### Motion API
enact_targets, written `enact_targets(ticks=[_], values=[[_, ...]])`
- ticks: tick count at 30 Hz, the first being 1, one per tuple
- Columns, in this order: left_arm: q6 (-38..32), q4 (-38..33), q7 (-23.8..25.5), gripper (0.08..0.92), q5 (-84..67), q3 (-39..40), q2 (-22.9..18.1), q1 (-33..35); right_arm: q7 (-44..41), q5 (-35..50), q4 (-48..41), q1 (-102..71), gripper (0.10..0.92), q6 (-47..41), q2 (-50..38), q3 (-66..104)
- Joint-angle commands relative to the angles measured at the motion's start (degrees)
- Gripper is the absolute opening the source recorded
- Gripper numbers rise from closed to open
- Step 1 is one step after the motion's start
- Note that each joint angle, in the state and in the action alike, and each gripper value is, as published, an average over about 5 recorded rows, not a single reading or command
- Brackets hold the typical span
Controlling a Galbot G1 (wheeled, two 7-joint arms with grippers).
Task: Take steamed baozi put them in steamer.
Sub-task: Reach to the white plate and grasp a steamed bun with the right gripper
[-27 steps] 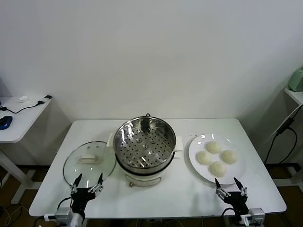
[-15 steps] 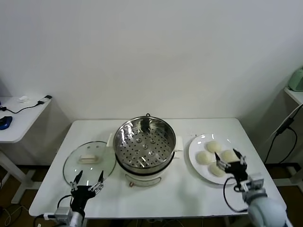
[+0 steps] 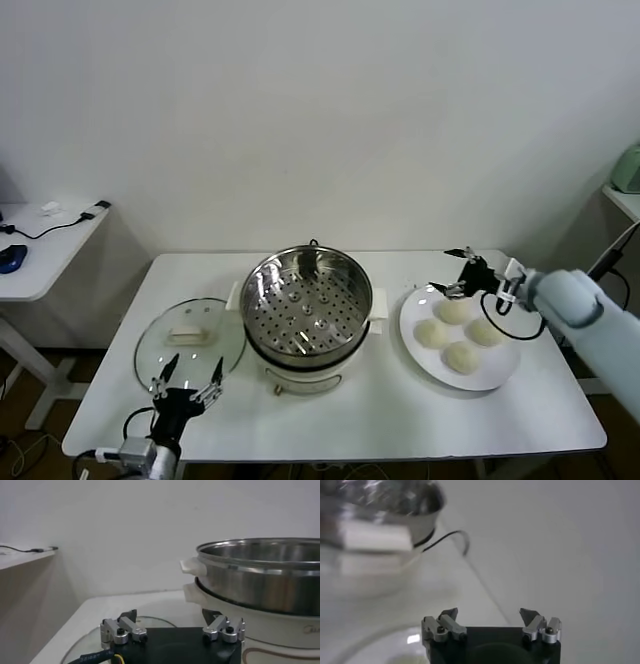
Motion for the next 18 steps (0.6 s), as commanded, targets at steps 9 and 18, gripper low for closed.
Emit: enact_targets(ticks=[9, 18], values=[[-2.08, 1.34, 1.11, 0.823, 1.91, 0.41, 0.15, 0.04, -16.09, 1.06, -20.51, 32.88, 0.823, 0.47, 12.70, -50.86], [-2.25, 1.84, 1.87, 0.823, 3.27, 0.70, -0.67, 0.96, -12.32, -0.35, -28.86, 20.87, 0.823, -2.77, 19.21, -40.80]])
